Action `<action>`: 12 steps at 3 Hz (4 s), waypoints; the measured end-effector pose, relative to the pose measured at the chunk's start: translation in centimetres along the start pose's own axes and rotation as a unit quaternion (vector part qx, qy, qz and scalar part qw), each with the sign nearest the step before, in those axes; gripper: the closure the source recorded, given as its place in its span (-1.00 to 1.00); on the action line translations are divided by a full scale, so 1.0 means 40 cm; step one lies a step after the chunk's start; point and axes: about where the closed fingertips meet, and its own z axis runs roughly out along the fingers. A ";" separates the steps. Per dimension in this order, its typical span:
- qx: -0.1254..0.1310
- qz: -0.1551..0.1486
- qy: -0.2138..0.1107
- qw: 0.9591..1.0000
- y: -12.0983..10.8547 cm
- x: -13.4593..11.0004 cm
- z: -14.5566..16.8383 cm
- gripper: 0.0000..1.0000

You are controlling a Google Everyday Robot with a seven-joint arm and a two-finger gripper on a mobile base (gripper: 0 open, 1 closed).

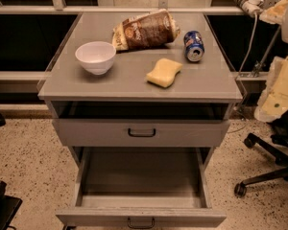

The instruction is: Place sponge into middle drawer

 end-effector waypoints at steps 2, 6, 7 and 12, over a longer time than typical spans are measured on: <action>0.009 -0.002 -0.013 1.000 -0.023 -0.016 -0.004 -1.00; -0.037 -0.006 -0.200 0.979 -0.362 -0.314 0.157 -1.00; -0.048 0.037 -0.187 0.980 -0.365 -0.277 0.218 -1.00; -0.145 0.151 -0.195 0.958 -0.346 -0.229 0.643 -1.00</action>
Offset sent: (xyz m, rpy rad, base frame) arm 0.0234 0.0040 0.0037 0.0438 -0.0294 0.0182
